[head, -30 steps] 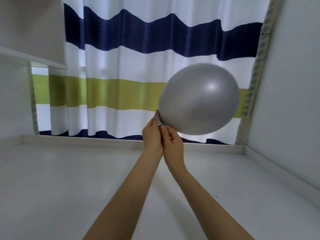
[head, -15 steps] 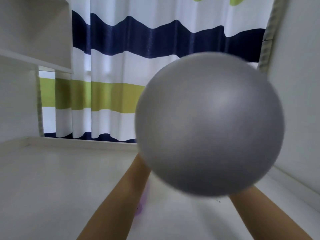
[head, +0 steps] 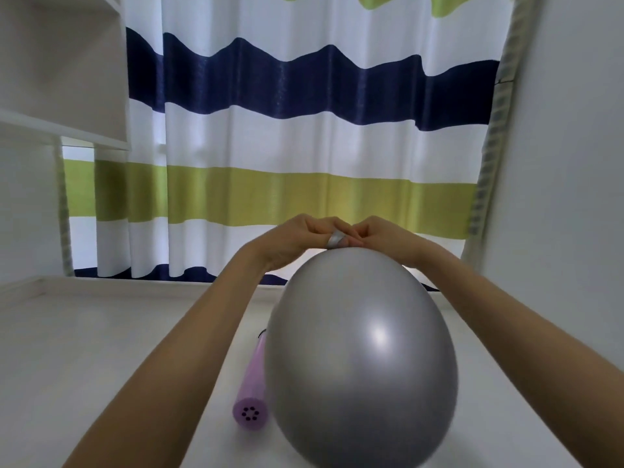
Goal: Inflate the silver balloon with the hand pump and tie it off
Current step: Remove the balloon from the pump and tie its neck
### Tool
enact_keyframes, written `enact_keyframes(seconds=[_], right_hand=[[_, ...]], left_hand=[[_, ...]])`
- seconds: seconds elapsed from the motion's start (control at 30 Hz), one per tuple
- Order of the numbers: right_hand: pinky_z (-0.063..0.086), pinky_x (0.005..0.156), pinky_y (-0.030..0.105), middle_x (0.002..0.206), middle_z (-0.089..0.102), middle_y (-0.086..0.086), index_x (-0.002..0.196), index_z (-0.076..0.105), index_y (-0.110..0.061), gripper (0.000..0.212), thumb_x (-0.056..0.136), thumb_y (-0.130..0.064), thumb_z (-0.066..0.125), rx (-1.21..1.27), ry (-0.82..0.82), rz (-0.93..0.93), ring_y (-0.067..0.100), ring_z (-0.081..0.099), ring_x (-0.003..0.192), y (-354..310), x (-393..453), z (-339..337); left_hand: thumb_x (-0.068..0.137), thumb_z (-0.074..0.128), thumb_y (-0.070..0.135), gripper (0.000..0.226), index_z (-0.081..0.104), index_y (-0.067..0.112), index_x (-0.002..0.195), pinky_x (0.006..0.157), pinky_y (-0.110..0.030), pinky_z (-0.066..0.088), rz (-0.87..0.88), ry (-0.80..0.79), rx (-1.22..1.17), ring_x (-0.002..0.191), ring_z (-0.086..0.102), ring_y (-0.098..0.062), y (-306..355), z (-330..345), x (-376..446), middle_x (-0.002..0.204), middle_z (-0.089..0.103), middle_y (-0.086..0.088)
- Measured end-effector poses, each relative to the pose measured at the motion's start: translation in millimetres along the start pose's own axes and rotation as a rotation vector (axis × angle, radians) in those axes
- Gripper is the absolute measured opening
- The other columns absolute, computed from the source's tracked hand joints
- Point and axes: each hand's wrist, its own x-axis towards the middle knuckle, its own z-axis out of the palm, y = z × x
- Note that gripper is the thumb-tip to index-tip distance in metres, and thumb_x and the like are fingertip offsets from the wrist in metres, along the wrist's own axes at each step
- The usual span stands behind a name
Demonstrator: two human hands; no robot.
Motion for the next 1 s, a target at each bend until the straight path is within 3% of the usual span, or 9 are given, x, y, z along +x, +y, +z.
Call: enact_keyframes(seconds=[0.1, 0.17, 0.23, 0.33, 0.5, 0.6, 0.73, 0.87, 1.0], right_hand=[[0.038, 0.056, 0.011, 0.054, 0.055, -0.016, 0.06, 0.065, -0.039, 0.032, 0.09, -0.039, 0.058, -0.054, 0.121, 0.018, 0.003, 0.051, 0.06, -0.7, 0.3, -7.1], [0.035, 0.049, 0.007, 0.05, 0.056, -0.015, 0.055, 0.066, -0.042, 0.031, 0.086, -0.04, 0.061, -0.097, 0.212, 0.004, -0.005, 0.047, 0.048, 3.0, -1.6, -8.4], [0.036, 0.053, 0.009, 0.059, 0.06, -0.01, 0.063, 0.069, -0.039, 0.026, 0.087, -0.032, 0.063, -0.09, 0.31, -0.03, -0.006, 0.049, 0.051, 7.3, -2.6, -7.8], [0.04, 0.06, 0.026, 0.072, 0.062, 0.008, 0.078, 0.075, -0.013, 0.021, 0.091, -0.022, 0.06, -0.259, 0.355, -0.068, 0.009, 0.053, 0.064, 14.9, -5.1, -6.2], [0.047, 0.068, 0.034, 0.078, 0.062, 0.005, 0.088, 0.076, -0.011, 0.023, 0.091, -0.022, 0.057, -0.451, 0.228, 0.036, 0.026, 0.06, 0.077, 28.0, -7.1, -0.5], [0.052, 0.075, 0.036, 0.089, 0.073, 0.008, 0.088, 0.077, -0.016, 0.027, 0.088, -0.036, 0.059, -0.406, 0.141, 0.202, 0.024, 0.066, 0.085, 26.1, -3.2, -12.5], [0.047, 0.073, 0.032, 0.094, 0.074, 0.013, 0.093, 0.077, -0.008, 0.025, 0.09, -0.021, 0.055, -0.598, 0.048, 0.213, 0.021, 0.063, 0.083, 14.6, 9.7, -20.6], [0.039, 0.064, 0.034, 0.09, 0.066, 0.02, 0.083, 0.068, 0.002, 0.031, 0.092, -0.019, 0.047, -0.79, 0.232, 0.173, 0.035, 0.061, 0.086, 10.1, 15.0, -0.5], [0.041, 0.068, 0.036, 0.088, 0.06, 0.014, 0.084, 0.069, 0.0, 0.033, 0.096, -0.02, 0.045, -0.64, 0.448, 0.121, 0.031, 0.058, 0.08, 25.1, -15.3, 36.5]], left_hand=[[0.088, 0.06, 0.019, 0.023, 0.071, 0.004, 0.102, 0.081, -0.013, 0.041, 0.031, 0.179, 0.071, 0.089, 0.054, -0.002, -0.2, -0.6, 4.7, 0.093, 0.054, 0.011], [0.086, 0.064, 0.024, 0.025, 0.072, 0.003, 0.096, 0.072, -0.017, 0.041, 0.031, 0.338, 0.107, 0.077, 0.052, -0.001, -3.2, 4.9, 7.2, 0.083, 0.051, 0.011], [0.085, 0.065, 0.029, 0.02, 0.074, 0.012, 0.092, 0.068, -0.017, 0.042, 0.04, 0.479, 0.092, 0.072, 0.055, -0.001, -8.2, 16.4, 9.7, 0.075, 0.053, 0.011], [0.084, 0.065, 0.031, 0.013, 0.075, 0.024, 0.08, 0.068, -0.018, 0.043, -0.012, 0.622, 0.078, 0.076, 0.061, -0.002, -16.8, 31.2, 13.2, 0.075, 0.065, 0.012], [0.088, 0.06, 0.025, 0.023, 0.076, 0.01, 0.081, 0.06, -0.006, 0.037, -0.077, 0.632, 0.469, 0.075, 0.056, -0.007, -29.8, 41.9, 20.4, 0.085, 0.071, 0.002], [0.09, 0.055, 0.021, 0.024, 0.076, 0.012, 0.083, 0.061, -0.021, 0.034, -0.051, 0.58, 0.624, 0.073, 0.053, -0.015, -28.4, 49.3, 24.2, 0.071, 0.063, 0.0], [0.091, 0.049, 0.016, 0.026, 0.07, 0.004, 0.079, 0.061, -0.031, 0.033, -0.143, 0.524, 0.804, 0.075, 0.052, -0.028, -25.5, 52.8, 38.5, 0.074, 0.047, -0.006], [0.09, 0.047, 0.01, 0.027, 0.062, -0.004, 0.072, 0.058, -0.033, 0.028, -0.183, 0.571, 0.853, 0.069, 0.045, -0.029, -22.6, 48.0, 43.4, 0.075, 0.042, -0.01], [0.092, 0.05, 0.016, 0.032, 0.066, -0.002, 0.071, 0.064, -0.035, 0.034, -0.104, 0.596, 0.744, 0.068, 0.048, -0.025, -31.9, 56.1, 23.3, 0.067, 0.049, -0.01]])
